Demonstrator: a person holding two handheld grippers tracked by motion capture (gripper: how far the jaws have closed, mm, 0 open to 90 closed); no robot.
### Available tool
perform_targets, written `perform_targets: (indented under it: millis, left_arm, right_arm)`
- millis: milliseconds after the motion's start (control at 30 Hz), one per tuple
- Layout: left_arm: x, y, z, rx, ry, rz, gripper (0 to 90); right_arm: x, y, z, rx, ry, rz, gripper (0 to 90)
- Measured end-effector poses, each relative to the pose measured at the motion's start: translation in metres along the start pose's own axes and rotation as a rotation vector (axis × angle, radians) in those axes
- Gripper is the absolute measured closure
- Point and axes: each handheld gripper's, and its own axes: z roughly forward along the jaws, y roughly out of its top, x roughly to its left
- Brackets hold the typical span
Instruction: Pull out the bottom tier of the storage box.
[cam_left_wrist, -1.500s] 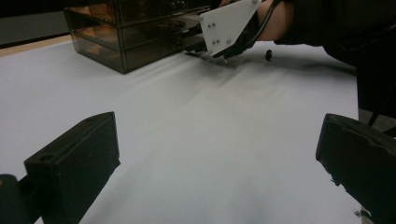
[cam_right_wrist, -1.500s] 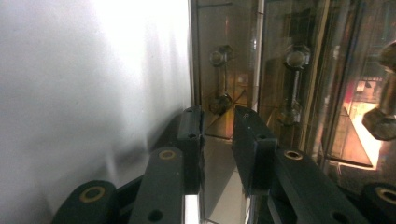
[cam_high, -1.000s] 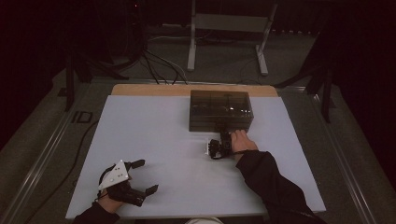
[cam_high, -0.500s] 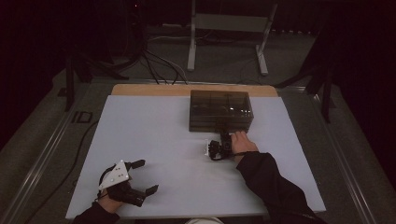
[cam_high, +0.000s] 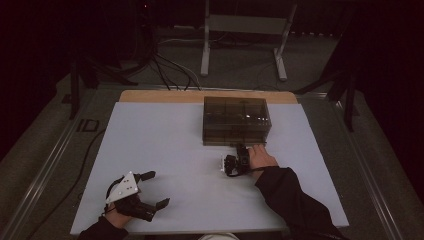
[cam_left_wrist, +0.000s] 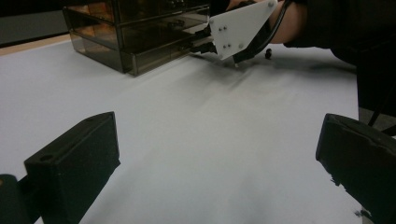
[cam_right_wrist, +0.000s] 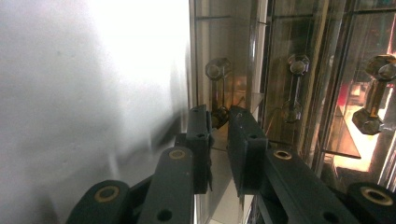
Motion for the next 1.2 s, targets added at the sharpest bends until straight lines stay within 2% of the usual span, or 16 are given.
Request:
perform_targets:
  millis: [533, 767, 933, 1100, 1200]
  left_arm:
    - [0.0, 0.0, 0.0, 0.003, 0.001, 0.002, 0.7]
    - [0.0, 0.0, 0.0, 0.002, 0.002, 0.0, 0.7]
    - [0.0, 0.0, 0.0, 0.001, 0.002, 0.002, 0.7]
    - [0.0, 0.0, 0.0, 0.0, 0.0, 0.003, 0.7]
    - [0.0, 0.0, 0.0, 0.003, 0.0, 0.001, 0.7]
  right_arm:
    - [-0.007, -0.001, -0.002, -0.01, 0.055, 0.03, 78.3]
    - [-0.011, -0.002, -0.005, -0.045, 0.11, 0.05, 69.0]
    - [-0.018, -0.004, -0.011, -0.068, 0.159, 0.094, 61.8]
    - [-0.03, -0.01, -0.016, -0.105, 0.238, 0.153, 49.8]
    - [-0.037, -0.015, -0.017, -0.124, 0.278, 0.171, 44.4]
